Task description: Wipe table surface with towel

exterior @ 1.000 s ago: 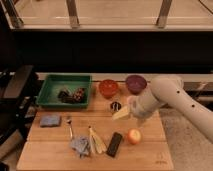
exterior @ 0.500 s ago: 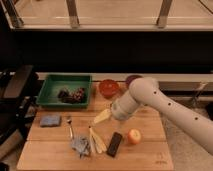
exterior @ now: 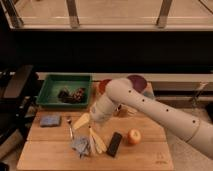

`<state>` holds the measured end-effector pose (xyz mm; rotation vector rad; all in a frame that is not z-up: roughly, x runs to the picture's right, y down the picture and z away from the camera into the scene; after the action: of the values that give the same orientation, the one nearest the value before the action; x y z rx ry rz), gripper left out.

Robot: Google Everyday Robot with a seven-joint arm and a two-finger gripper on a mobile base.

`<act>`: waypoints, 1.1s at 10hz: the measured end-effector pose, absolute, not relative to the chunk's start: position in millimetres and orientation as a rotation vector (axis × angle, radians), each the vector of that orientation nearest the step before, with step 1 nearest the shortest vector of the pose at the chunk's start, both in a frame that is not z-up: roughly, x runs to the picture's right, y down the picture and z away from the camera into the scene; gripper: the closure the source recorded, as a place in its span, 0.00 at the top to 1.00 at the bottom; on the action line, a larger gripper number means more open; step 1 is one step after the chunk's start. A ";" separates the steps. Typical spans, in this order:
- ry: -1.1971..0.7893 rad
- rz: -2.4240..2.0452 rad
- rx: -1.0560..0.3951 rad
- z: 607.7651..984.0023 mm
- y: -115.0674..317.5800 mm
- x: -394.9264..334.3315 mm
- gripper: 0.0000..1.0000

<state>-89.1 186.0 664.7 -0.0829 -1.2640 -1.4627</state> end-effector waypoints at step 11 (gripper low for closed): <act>-1.362 -1.452 -0.159 703.5 252.7 -143.5 0.80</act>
<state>-143.5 252.7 703.5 -0.1586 -1.3620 -1.4519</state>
